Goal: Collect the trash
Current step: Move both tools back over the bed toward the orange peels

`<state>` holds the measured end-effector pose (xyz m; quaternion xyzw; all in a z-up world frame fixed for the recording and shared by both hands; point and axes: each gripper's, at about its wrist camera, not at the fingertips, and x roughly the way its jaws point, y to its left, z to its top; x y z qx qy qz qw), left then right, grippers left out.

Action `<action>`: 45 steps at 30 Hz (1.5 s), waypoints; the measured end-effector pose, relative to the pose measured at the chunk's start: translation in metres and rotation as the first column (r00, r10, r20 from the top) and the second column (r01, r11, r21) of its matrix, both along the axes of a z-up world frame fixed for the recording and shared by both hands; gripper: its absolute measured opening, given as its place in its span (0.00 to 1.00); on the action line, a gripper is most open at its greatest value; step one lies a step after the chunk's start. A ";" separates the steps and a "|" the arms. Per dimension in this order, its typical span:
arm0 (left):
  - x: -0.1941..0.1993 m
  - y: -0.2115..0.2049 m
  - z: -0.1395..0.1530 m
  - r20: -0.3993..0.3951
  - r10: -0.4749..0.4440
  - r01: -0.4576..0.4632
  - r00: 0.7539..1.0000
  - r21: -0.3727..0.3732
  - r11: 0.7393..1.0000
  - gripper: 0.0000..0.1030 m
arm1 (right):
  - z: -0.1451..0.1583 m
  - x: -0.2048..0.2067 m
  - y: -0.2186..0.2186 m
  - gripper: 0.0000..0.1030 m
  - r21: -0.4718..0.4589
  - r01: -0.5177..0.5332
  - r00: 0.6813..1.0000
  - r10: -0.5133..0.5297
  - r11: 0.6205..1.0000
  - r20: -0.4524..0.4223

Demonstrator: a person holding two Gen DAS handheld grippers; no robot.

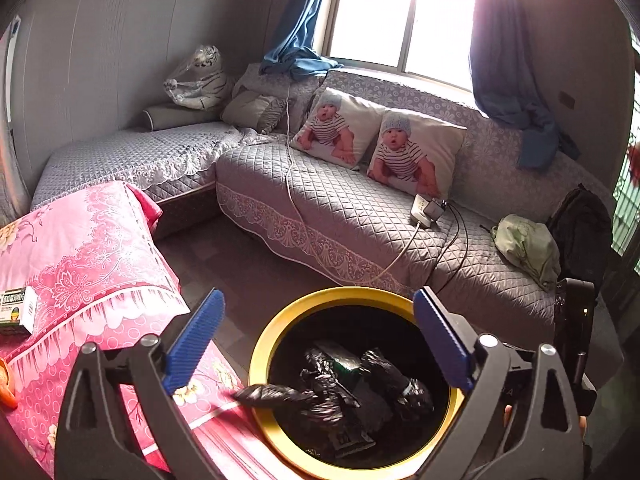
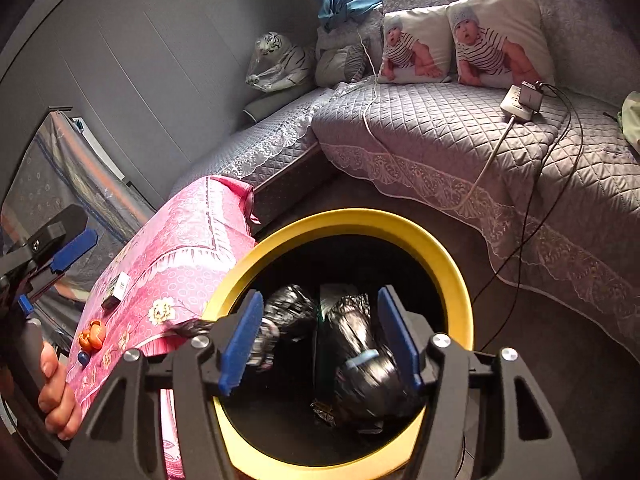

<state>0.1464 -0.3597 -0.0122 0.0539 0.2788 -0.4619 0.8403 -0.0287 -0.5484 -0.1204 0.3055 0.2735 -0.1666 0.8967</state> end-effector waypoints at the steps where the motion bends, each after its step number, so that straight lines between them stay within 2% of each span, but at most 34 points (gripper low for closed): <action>1: 0.002 0.005 0.000 -0.009 0.017 -0.017 1.000 -0.016 1.000 0.92 | 0.001 -0.002 -0.001 0.57 0.004 0.008 1.000 -0.008 1.000 0.007; 5: 0.010 0.026 0.006 0.003 0.150 -0.149 0.989 -0.065 0.987 0.92 | 0.007 -0.005 -0.002 0.61 0.017 0.013 1.000 -0.013 1.000 0.028; 7: 0.011 0.042 0.011 0.038 0.242 -0.237 0.970 -0.106 0.966 0.92 | 0.010 -0.003 0.001 0.61 0.013 -0.006 0.999 0.006 1.000 0.038; 9: 0.011 0.060 0.019 0.082 0.333 -0.317 0.939 -0.163 0.934 0.92 | 0.015 -0.001 0.007 0.61 -0.001 -0.023 0.998 0.023 1.000 0.050; 12: 0.011 0.088 0.035 0.139 0.479 -0.435 0.867 -0.258 0.863 0.92 | 0.023 0.007 0.018 0.62 -0.009 -0.067 0.995 0.068 0.998 0.070; 14: 0.011 0.107 0.048 0.167 0.577 -0.506 0.800 -0.329 0.797 0.92 | 0.027 0.013 0.026 0.64 -0.019 -0.101 0.992 0.103 0.995 0.073; 16: 0.013 0.122 0.062 0.200 0.663 -0.572 0.722 -0.366 0.734 0.92 | 0.031 0.020 0.036 0.65 -0.034 -0.133 0.988 0.135 0.991 0.073; 21: 0.028 0.168 0.084 0.185 0.775 -0.660 0.605 -0.428 0.617 0.92 | 0.043 0.039 0.068 0.66 -0.079 -0.222 0.970 0.228 0.972 0.078; 23: 0.032 0.190 0.089 0.174 0.801 -0.686 0.572 -0.434 0.584 0.92 | 0.048 0.048 0.083 0.67 -0.102 -0.267 0.958 0.276 0.958 0.082; 26: 0.038 0.229 0.092 0.170 0.815 -0.696 0.554 -0.443 0.565 0.92 | 0.059 0.064 0.109 0.70 -0.147 -0.339 0.931 0.354 0.929 0.090; 29: 0.040 0.275 0.089 0.189 0.836 -0.721 0.514 -0.432 0.541 0.92 | 0.071 0.081 0.141 0.71 -0.213 -0.421 0.891 0.446 0.882 0.084; 32: 0.046 0.327 0.081 0.198 0.860 -0.762 0.470 -0.402 0.509 0.92 | 0.081 0.098 0.179 0.73 -0.299 -0.501 0.843 0.536 0.812 0.044; 33: 0.048 0.344 0.078 0.206 0.869 -0.779 0.450 -0.384 0.495 0.92 | 0.083 0.103 0.191 0.74 -0.325 -0.525 0.826 0.563 0.786 0.027; 35: 0.048 0.375 0.069 0.235 0.888 -0.818 0.396 -0.348 0.457 0.92 | 0.086 0.114 0.216 0.74 -0.365 -0.570 0.792 0.610 0.736 -0.005; 37: 0.047 0.403 0.059 0.263 0.891 -0.843 0.370 -0.308 0.441 0.92 | 0.089 0.125 0.240 0.74 -0.390 -0.614 0.753 0.657 0.686 -0.030; 39: 0.046 0.426 0.049 0.287 0.890 -0.869 0.354 -0.250 0.426 0.92 | 0.090 0.138 0.266 0.74 -0.403 -0.662 0.706 0.707 0.632 -0.051; 41: 0.044 0.450 0.039 0.288 0.897 -0.895 0.336 -0.199 0.400 0.92 | 0.089 0.152 0.294 0.74 -0.410 -0.709 0.652 0.754 0.573 -0.074; 45: 0.022 0.486 0.019 0.222 0.912 -0.903 0.344 -0.187 0.386 0.92 | 0.084 0.185 0.351 0.74 -0.401 -0.797 0.539 0.832 0.452 -0.133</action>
